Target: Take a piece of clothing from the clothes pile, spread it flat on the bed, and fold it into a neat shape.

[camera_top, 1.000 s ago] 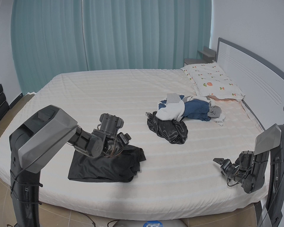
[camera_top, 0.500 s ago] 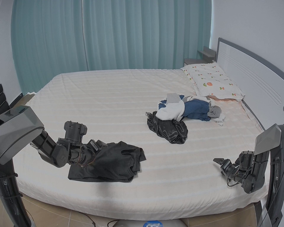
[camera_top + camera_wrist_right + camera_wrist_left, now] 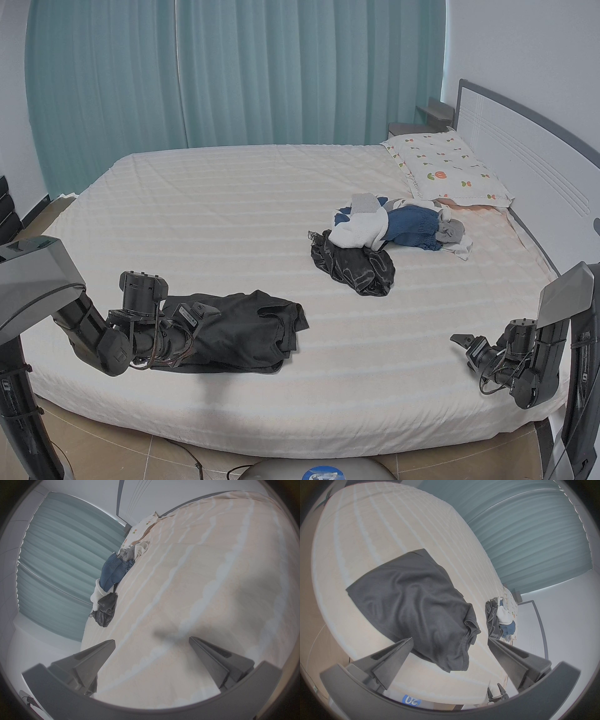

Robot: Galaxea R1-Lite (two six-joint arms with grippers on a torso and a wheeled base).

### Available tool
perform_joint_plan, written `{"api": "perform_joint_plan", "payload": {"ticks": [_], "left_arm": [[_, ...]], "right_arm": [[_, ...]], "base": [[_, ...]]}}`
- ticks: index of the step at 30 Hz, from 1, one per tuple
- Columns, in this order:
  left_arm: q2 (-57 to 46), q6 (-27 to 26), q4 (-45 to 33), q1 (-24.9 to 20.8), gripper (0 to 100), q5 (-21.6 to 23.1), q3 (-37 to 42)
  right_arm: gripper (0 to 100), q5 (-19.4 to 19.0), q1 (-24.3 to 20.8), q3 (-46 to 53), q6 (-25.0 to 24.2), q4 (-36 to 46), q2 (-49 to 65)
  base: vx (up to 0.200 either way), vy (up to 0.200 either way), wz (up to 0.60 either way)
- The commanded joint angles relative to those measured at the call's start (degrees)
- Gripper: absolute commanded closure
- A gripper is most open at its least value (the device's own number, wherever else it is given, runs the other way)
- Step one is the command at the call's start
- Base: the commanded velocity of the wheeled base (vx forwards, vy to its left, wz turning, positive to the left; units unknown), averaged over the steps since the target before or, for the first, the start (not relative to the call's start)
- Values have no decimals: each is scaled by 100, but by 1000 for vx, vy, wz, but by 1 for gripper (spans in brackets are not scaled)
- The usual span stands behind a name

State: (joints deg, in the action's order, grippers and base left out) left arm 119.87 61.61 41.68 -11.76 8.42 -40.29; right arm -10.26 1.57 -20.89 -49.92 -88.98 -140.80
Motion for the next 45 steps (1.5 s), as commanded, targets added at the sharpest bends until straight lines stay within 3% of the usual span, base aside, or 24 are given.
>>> {"api": "perform_joint_plan", "payload": {"ticks": [1,9,13,22,29,40,45], "left_arm": [[19,9,-2,60,0,1,30],[-25,18,139,464,0,54,127],[-34,26,130,728,0,379,135],[63,18,147,1009,0,502,74],[63,18,139,1132,0,564,127],[239,9,156,1141,0,581,48],[326,0,156,1159,0,617,-58]], "right_arm": [[0,-2,1,-2,0,-67,-9],[0,24,-8,-20,211,-67,-61],[0,7,-69,-81,299,-67,62],[0,68,-1467,-292,395,3,264],[0,139,-2275,-749,835,873,536],[0,350,-2917,-1321,1169,1357,624],[0,411,-2856,-1699,1494,1823,589]], "base": [[0,0,0],[0,75,0],[0,200,0],[0,200,0],[0,200,0],[0,182,0],[0,0,0]]}}
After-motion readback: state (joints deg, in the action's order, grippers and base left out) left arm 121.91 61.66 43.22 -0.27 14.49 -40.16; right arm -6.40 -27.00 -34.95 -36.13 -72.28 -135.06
